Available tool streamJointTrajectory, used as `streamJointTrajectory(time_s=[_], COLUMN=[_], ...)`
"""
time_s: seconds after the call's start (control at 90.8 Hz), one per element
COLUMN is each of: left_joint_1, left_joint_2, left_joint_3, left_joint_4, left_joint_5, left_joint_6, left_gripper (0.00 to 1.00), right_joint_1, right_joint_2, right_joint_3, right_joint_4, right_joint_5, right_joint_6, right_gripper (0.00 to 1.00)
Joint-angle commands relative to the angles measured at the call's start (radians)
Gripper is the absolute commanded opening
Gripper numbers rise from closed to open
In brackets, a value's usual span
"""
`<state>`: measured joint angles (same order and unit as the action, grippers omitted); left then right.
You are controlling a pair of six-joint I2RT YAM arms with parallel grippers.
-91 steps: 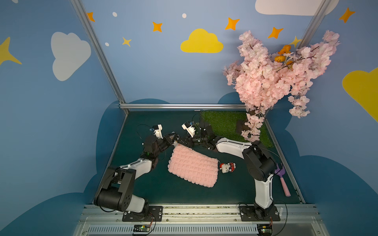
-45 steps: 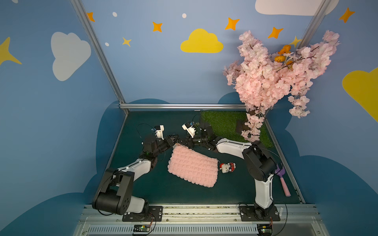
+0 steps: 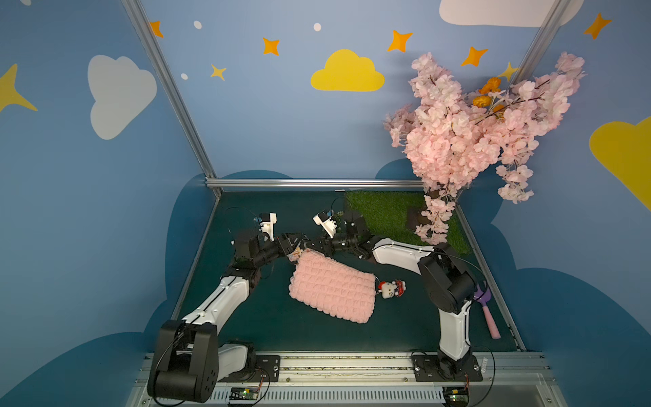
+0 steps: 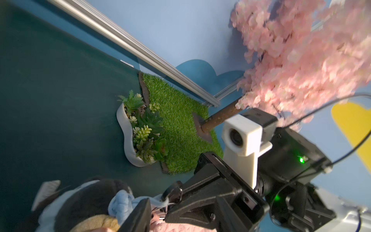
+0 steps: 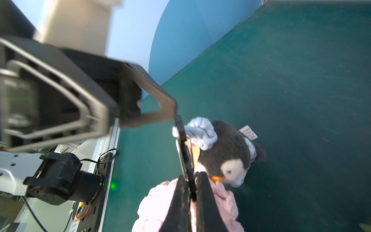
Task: Remove the decoration from the bag
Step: Remove the decoration item from the bag.
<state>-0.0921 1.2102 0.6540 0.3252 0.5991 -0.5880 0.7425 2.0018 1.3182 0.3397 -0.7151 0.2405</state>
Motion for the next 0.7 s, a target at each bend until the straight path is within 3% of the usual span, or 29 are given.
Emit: streamJointTrajectory(time_s=[0.0, 0.264, 0.44, 0.694], left_joint_1=[0.002, -0.011, -0.096, -0.195], left_joint_2=[-0.083, -0.215, -0.163, -0.084], left_joint_3=[0.115, 0.151, 0.22, 0.21], left_joint_4=[-0.371, -0.644, -0.808, -0.743], left_joint_5=[0.024, 0.017, -0.127, -0.244], left_joint_6=[0.393, 1.146, 1.536, 1.834], left_gripper=[0.54, 0.53, 0.53, 0.53], right_joint_1=[-0.005, -0.007, -0.009, -0.01], right_joint_2=[-0.058, -0.069, -0.066, -0.047], right_joint_3=[0.027, 0.056, 0.112, 0.169], right_joint_4=[-0.061, -0.211, -0.394, -0.569], right_joint_5=[-0.009, -0.045, -0.076, -0.107], right_joint_6=[-0.039, -0.115, -0.185, -0.262], right_gripper=[0.0, 0.0, 0.0, 0.0])
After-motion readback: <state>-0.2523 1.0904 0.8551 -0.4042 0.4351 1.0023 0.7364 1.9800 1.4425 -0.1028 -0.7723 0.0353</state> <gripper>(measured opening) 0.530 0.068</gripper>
